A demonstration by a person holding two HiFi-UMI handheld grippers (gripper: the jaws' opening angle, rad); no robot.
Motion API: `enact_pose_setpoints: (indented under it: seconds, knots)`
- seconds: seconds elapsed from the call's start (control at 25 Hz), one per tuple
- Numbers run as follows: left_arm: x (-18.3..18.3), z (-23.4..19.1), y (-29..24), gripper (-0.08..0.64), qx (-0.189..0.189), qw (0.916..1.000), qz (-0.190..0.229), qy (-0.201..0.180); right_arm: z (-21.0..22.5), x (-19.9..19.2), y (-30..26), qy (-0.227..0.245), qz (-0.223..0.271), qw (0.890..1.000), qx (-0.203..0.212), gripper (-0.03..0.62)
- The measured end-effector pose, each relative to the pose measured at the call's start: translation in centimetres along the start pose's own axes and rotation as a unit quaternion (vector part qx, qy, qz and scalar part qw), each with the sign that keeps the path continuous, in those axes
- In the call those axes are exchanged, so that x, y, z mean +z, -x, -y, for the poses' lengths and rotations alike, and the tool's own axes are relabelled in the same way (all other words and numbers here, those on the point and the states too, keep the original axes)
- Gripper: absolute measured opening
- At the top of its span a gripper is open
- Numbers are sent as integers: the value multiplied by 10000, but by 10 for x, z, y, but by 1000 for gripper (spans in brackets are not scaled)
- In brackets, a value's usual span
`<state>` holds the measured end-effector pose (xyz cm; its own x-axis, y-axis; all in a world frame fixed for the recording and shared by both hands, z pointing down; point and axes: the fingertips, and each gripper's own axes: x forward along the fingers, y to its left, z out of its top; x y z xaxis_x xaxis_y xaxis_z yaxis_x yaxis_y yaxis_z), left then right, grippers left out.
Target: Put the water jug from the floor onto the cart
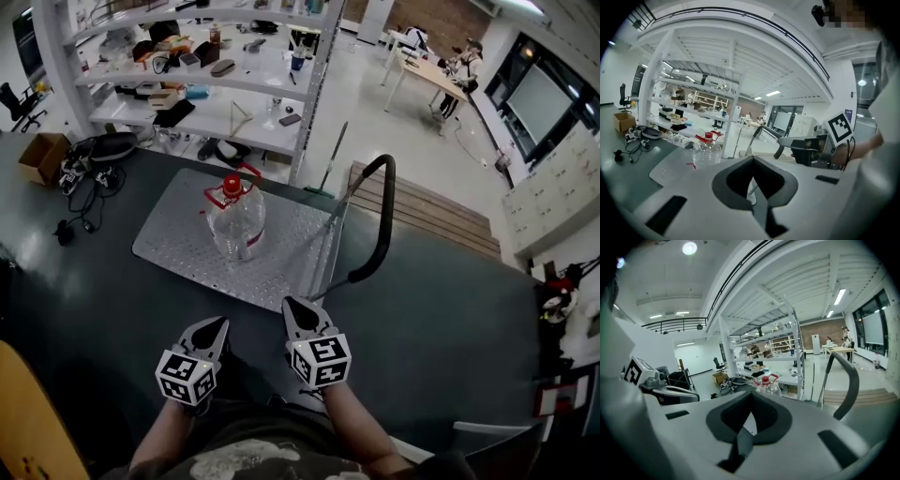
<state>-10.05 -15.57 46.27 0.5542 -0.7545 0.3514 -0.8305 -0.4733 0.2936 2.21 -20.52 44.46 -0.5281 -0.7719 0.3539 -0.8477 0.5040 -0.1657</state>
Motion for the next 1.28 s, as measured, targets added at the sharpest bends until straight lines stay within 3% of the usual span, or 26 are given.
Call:
enact_pose_setpoints:
  seconds: [0.28, 0.52, 0.72, 0.88, 1.28]
  knots:
    - [-50, 85, 52, 6, 158, 9998, -105, 106, -17, -61, 87, -177, -228, 9994, 215, -8]
    - [-65, 137, 88, 6, 96, 9997, -151, 135, -22, -88, 143, -428, -333, 9985, 105, -9]
    - [-78, 154, 110, 8, -93, 9996, -260, -9, -31, -96, 172, -446, -292, 9985, -127, -8]
    - [-92, 167, 143, 6, -204, 9997, -118, -26, -50, -112, 196, -426, -289, 9983, -284, -9]
    - [-143, 164, 291, 6, -53, 9999, 156, 1, -175, -131, 272, 16, 146, 9985, -524, -9]
